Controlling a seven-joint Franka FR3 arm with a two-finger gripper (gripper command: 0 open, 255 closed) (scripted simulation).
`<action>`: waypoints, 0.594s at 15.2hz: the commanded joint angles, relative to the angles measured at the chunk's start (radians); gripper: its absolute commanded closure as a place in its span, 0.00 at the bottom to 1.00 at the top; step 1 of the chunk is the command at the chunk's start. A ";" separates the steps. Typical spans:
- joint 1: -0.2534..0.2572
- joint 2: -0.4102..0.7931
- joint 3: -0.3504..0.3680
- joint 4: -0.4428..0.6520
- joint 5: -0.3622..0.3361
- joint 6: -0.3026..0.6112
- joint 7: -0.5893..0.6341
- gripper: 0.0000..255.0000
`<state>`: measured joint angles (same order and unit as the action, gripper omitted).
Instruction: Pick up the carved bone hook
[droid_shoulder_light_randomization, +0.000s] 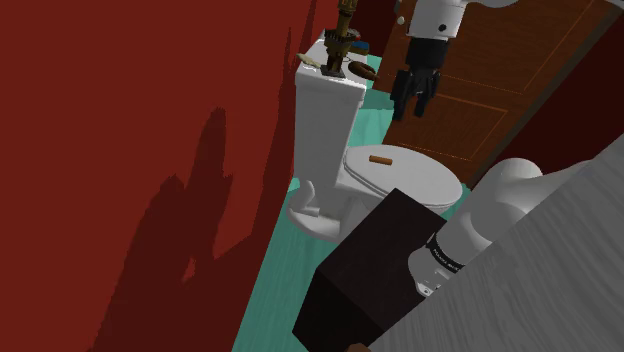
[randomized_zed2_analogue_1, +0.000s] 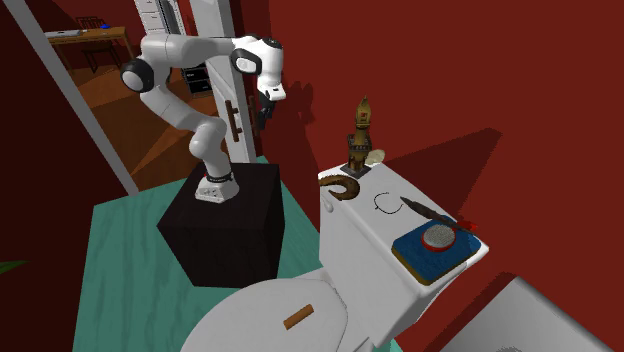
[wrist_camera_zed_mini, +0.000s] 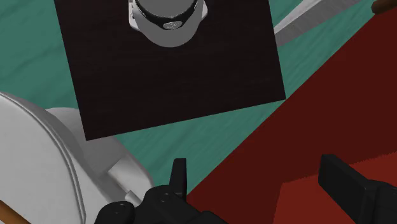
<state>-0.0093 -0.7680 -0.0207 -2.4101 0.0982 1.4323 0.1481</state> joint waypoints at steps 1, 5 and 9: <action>0.000 0.000 0.000 0.000 0.000 0.000 0.000 0.00; -0.024 0.102 -0.051 0.045 -0.049 0.081 -0.059 0.00; -0.044 0.212 -0.099 0.108 -0.083 0.155 -0.115 0.00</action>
<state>-0.0484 -0.5818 -0.1076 -2.3203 0.0235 1.5720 0.0471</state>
